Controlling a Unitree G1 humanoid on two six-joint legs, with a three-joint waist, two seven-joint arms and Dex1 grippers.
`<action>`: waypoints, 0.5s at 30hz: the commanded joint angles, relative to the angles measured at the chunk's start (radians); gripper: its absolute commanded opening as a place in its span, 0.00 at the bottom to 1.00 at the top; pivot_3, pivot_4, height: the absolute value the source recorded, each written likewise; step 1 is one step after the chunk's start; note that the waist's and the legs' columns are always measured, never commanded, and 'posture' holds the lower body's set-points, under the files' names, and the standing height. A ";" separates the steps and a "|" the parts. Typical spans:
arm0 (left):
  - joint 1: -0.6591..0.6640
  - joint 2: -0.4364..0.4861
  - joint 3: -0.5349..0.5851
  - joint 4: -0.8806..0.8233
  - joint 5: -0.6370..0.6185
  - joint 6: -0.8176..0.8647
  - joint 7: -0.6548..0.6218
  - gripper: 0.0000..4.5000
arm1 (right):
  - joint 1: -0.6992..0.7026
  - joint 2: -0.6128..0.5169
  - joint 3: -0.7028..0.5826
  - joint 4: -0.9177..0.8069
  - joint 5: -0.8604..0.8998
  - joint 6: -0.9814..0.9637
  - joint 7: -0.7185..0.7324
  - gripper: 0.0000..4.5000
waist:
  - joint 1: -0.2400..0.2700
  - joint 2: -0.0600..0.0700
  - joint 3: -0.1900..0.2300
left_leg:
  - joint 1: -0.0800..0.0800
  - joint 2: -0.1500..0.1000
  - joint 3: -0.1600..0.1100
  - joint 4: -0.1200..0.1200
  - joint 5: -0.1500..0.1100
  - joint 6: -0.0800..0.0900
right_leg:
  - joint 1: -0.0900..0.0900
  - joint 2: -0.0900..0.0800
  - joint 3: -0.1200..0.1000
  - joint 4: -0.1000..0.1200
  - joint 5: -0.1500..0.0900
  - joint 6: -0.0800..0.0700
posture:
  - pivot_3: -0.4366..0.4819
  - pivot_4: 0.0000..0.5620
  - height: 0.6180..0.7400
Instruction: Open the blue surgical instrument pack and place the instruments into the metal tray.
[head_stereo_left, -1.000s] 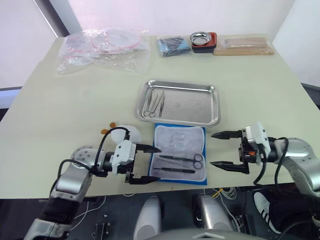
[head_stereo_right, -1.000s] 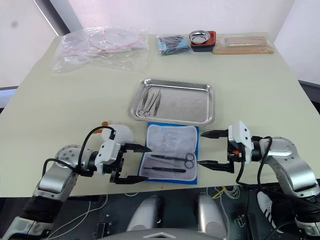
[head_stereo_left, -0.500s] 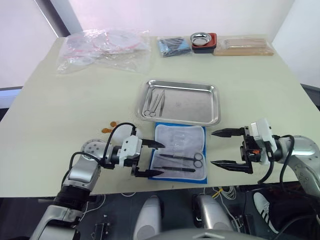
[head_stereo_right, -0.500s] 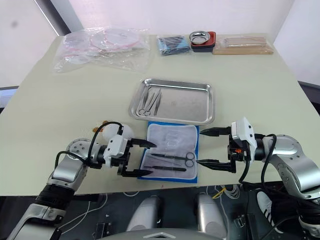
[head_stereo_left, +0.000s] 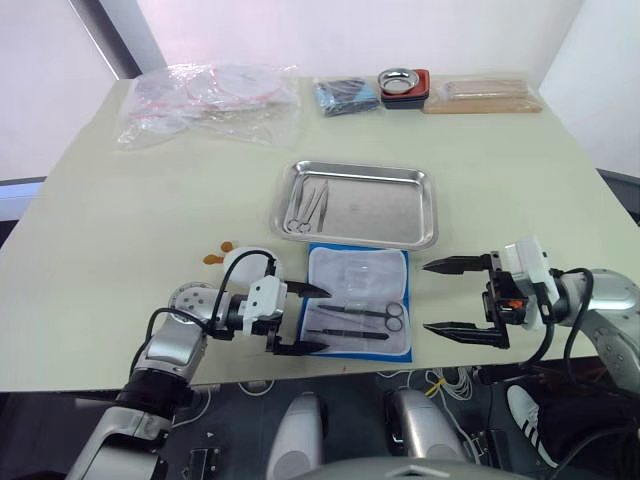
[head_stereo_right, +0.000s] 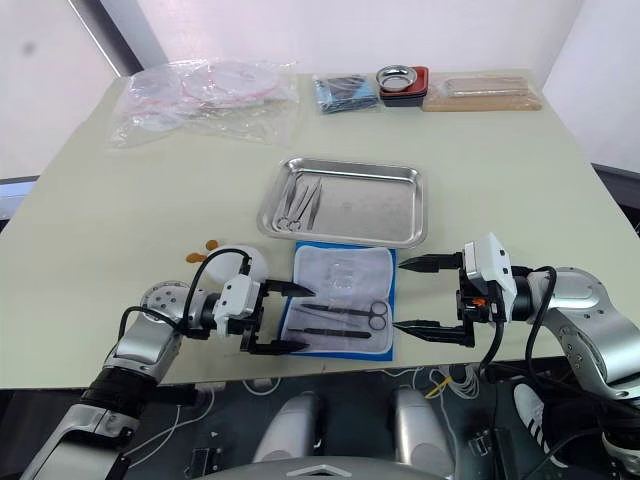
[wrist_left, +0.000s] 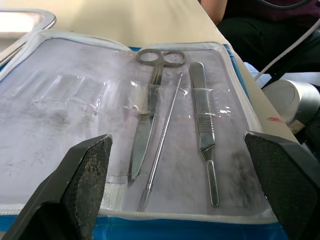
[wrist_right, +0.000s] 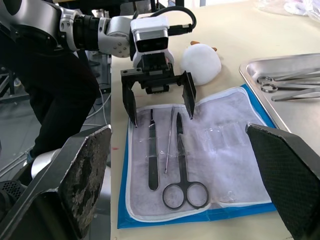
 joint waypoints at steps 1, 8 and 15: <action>0.010 -0.008 -0.015 0.068 0.039 -0.018 0.011 0.99 | -0.026 -0.006 -0.024 -0.028 0.018 -0.006 0.001 1.00 | 0.000 0.000 0.000 | 0.000 0.000 0.000 0.000 0.000 0.000 | 0.000 0.000 0.000 0.000 0.000 0.000 | 0.48 0.27 1.00; 0.000 -0.028 -0.039 0.120 0.063 -0.017 0.026 0.99 | -0.034 -0.003 -0.013 -0.021 0.009 -0.008 0.002 1.00 | 0.000 0.001 -0.002 | 0.004 0.000 0.001 0.001 0.000 0.000 | 0.004 0.000 0.002 0.000 0.000 -0.001 | 0.48 0.27 1.00; -0.002 -0.031 -0.053 0.157 0.079 0.000 0.042 0.99 | -0.031 0.004 0.007 -0.025 -0.021 -0.007 -0.025 1.00 | -0.001 0.005 -0.005 | 0.009 0.000 0.005 0.000 0.000 0.000 | 0.007 0.001 0.006 0.000 0.000 -0.001 | 0.48 0.27 1.00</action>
